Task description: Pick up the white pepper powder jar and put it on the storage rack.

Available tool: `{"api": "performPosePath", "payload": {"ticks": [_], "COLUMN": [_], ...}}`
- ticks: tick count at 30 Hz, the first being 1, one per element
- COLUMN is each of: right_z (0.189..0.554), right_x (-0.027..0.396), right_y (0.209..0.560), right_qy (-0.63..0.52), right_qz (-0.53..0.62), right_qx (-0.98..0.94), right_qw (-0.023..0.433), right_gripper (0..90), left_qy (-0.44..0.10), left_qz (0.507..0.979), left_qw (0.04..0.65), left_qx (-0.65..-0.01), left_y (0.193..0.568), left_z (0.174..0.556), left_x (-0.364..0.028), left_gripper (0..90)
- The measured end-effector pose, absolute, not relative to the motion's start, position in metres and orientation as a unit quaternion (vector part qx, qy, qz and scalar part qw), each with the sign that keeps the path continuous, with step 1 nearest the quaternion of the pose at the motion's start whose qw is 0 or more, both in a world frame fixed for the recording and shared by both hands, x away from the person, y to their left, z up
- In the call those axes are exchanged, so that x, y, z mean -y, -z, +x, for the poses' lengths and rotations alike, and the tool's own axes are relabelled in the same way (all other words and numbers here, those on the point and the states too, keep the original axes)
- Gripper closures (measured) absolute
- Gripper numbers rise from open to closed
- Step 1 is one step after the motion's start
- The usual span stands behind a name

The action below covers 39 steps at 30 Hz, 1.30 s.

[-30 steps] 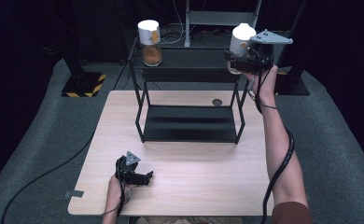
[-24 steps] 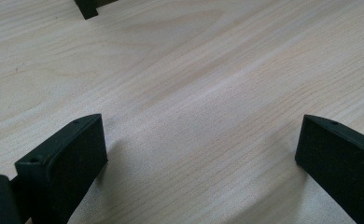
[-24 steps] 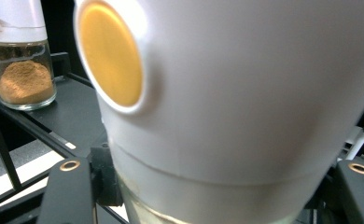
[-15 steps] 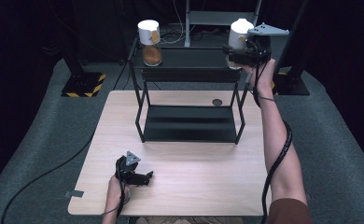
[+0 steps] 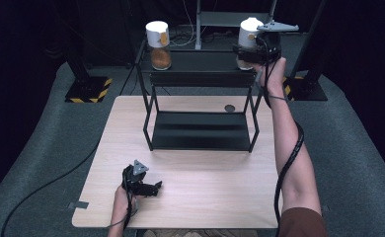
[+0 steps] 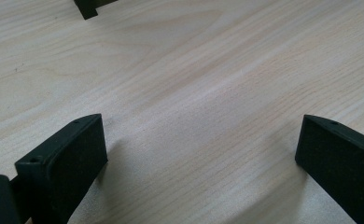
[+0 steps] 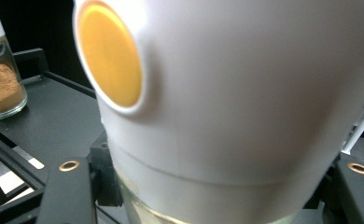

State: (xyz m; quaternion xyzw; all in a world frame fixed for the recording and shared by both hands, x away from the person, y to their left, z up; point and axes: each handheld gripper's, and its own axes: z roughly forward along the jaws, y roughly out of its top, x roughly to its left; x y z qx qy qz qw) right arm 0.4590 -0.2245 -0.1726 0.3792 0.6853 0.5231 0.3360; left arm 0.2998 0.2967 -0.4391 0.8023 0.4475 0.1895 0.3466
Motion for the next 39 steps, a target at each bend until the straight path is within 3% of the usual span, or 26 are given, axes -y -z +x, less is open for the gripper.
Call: {"api": "performPosePath", "payload": {"ticks": [25,39], "right_z": [0.477,0.475], "right_x": [0.231,0.228], "right_y": [0.179,0.176], "right_qy": [-0.533,-0.524], "right_qz": [0.391,0.386], "right_qx": [-0.686,-0.694], "right_qw": [0.304,0.308], "right_gripper": [30.4,30.3], "left_qy": [-0.19,-0.19], "left_qz": [0.803,0.802], "left_qw": [0.346,0.347], "left_qx": [-0.447,-0.447], "left_y": [0.439,0.439], "left_z": [0.3,0.3], "left_x": [-0.297,-0.297], "left_gripper": [1.4,1.4]}}
